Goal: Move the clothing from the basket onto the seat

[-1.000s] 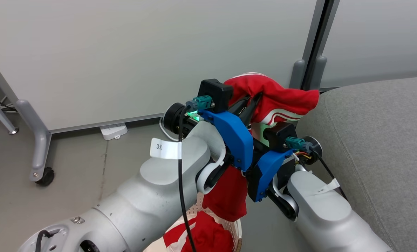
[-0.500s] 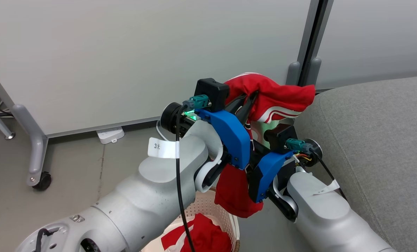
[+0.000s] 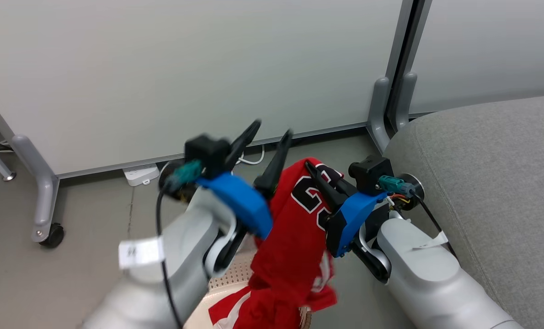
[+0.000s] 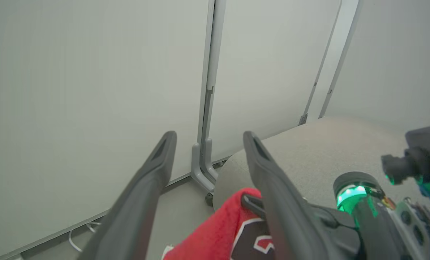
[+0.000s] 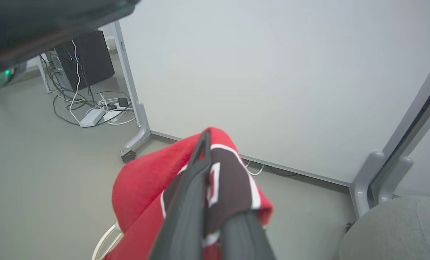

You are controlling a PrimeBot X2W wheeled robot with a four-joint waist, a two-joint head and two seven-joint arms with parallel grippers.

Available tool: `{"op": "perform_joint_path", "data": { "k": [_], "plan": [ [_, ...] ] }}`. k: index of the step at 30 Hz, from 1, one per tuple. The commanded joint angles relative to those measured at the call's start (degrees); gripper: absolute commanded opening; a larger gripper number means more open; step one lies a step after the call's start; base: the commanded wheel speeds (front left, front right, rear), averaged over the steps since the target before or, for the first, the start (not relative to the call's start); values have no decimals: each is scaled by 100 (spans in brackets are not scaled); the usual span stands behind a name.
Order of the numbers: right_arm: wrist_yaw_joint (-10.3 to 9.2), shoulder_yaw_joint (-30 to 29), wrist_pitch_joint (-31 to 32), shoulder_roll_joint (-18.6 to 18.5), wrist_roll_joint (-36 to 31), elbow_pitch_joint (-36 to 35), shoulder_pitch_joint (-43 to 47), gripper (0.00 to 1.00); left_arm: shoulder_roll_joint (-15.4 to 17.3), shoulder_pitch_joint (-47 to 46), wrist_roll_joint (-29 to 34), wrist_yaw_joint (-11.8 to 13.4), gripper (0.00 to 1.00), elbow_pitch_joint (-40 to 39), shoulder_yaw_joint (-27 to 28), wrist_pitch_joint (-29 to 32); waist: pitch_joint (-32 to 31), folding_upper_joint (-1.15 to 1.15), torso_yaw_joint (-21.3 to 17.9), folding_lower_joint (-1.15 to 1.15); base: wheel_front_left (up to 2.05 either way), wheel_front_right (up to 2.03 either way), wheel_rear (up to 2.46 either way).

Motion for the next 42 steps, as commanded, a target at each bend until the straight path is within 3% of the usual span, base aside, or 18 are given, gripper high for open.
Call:
{"op": "perform_joint_path", "data": {
  "k": [1,9,19,32,42],
  "plan": [
    [3,-59,-36,-7,-70,-61,-22,0,97,352,270,-21,100,-204,275,-23,7,0,-12,0,0,0,0],
    [3,-449,-47,-8,-377,-277,108,0,362,2342,1868,-197,100,-1326,2049,-20,57,0,-26,0,0,0,0],
    [3,-923,-50,-8,-779,-499,273,0,110,3682,2890,-455,100,-1901,3427,-21,172,0,5,0,0,0,0],
    [3,-1097,87,-9,-900,-712,399,0,-165,3905,3294,-551,100,-1848,3823,-21,216,0,-88,0,0,0,0],
    [3,-1234,144,-9,-1013,-914,402,0,-104,3743,3328,-541,100,-1985,3679,-21,411,0,-942,0,0,0,0]
  ]
}}
